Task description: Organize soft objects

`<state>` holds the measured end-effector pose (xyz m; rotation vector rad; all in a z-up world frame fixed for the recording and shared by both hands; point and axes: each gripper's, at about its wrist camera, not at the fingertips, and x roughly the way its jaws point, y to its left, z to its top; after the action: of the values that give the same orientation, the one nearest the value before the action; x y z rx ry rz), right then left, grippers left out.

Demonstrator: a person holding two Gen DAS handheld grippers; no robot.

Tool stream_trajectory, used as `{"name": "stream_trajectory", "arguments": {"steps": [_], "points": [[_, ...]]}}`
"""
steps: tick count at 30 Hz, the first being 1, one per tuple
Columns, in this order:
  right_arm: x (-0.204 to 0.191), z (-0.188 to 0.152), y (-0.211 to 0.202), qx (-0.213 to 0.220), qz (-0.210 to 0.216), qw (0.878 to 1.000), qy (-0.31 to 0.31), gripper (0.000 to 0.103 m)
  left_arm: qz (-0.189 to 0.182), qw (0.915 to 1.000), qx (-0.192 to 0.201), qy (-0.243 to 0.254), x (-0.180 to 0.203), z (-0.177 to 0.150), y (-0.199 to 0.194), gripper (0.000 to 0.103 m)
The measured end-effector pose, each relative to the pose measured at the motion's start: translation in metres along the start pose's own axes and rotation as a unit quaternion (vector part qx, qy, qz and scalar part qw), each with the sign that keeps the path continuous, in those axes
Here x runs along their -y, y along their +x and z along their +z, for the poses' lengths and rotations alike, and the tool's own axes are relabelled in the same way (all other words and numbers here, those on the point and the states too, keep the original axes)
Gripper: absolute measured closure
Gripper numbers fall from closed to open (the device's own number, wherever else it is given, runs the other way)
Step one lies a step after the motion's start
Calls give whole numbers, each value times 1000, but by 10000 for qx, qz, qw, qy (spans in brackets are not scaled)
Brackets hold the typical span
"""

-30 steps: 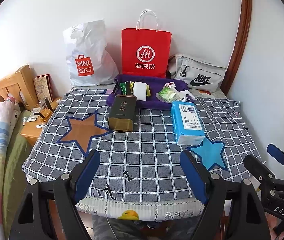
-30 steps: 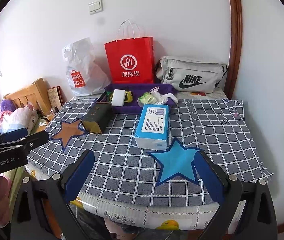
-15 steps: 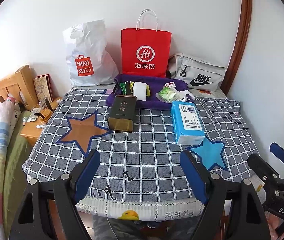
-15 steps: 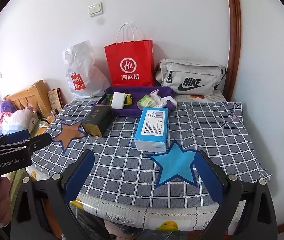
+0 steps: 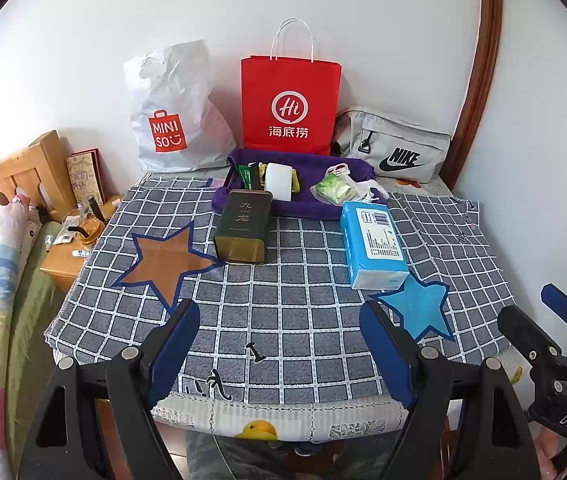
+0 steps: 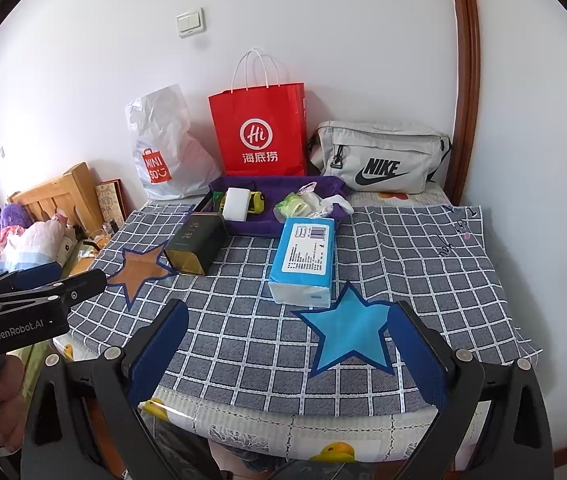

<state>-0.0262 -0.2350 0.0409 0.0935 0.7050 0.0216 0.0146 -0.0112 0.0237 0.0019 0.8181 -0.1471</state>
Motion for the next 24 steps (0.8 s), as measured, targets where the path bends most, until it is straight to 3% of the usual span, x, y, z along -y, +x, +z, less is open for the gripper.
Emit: {"name": "stream_trajectory", "arguments": {"steps": [24], "points": [[-1, 0, -4, 56, 17, 10000, 17, 4, 34, 10000, -6, -41, -3, 0, -1, 22]]}}
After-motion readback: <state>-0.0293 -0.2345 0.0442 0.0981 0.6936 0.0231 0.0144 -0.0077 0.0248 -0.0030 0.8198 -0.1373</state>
